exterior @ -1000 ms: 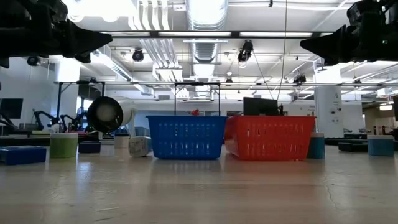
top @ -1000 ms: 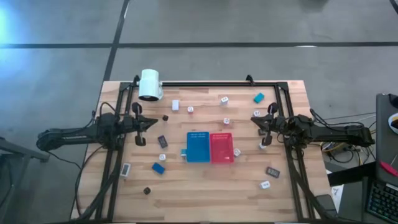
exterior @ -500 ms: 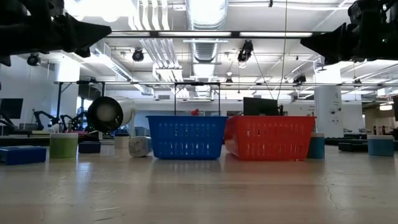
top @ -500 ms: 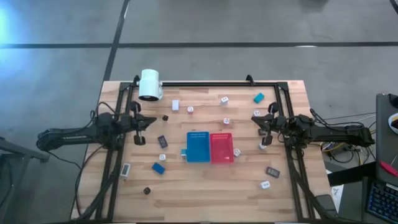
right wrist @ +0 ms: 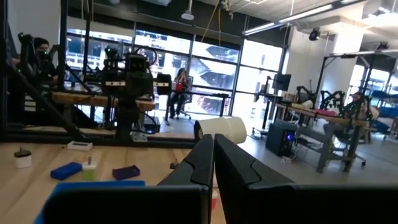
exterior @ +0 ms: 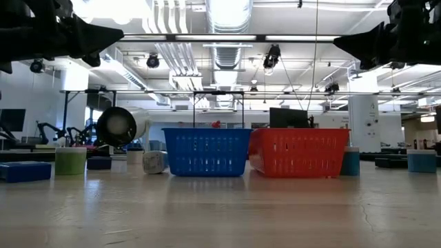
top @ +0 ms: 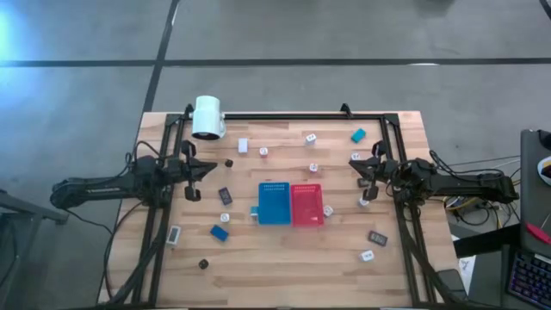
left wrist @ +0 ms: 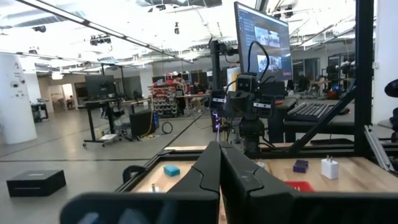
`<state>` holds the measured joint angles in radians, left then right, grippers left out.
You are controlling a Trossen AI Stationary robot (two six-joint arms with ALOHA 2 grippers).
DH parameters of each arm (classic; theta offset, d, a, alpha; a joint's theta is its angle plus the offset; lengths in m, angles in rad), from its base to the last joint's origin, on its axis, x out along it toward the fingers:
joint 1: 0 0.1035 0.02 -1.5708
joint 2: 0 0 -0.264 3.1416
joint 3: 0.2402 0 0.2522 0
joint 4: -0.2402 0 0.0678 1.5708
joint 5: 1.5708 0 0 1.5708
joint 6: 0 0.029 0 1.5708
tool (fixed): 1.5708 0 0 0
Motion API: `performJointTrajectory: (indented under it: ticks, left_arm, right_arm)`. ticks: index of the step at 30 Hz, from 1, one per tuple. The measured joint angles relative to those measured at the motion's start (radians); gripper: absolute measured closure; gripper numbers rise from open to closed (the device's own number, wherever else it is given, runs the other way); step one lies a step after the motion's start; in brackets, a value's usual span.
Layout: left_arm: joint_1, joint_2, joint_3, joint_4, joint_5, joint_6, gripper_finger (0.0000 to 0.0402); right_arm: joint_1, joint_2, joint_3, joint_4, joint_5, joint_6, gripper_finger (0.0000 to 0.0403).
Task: Sort adapters and digital timers
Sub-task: Put the purple charger adaptor into the red bin
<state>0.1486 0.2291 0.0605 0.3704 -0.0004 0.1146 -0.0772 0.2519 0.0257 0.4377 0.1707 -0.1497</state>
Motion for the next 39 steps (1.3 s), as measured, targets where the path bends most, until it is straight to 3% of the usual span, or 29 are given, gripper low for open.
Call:
performJointTrajectory:
  ticks: [12, 17, 23, 26, 34, 39]
  left_arm:
    - [0.0, 0.005, 0.0, 0.011, 0.0, -0.004, 0.0399]
    - [0.001, 0.009, 0.0, 0.011, -0.036, 0.004, 0.0399]
    - [0.001, 0.01, 0.0, 0.011, -0.083, -0.019, 0.0399]
    - [0.001, 0.01, 0.0, 0.011, -0.083, -0.027, 0.0399]
    - [0.001, 0.01, 0.0, -0.005, -0.083, -0.041, 0.0399]
    - [0.001, 0.018, -0.001, -0.005, -0.083, -0.041, 0.0399]
  right_arm:
    - [0.0, 0.019, 0.0, -0.015, -0.01, 0.04, 0.0394]
    - [0.0, 0.104, 0.025, -0.022, -0.011, 0.122, 0.0394]
    - [0.0, 0.255, 0.177, -0.176, 0.025, 0.184, 0.0394]
    - [0.0, 0.313, 0.285, -0.345, 0.074, 0.19, 0.0394]
    - [0.0, 0.512, 0.673, -1.042, 0.17, 0.367, 0.0394]
    - [-0.007, 0.679, 0.873, -1.285, 0.173, 0.32, 0.0394]
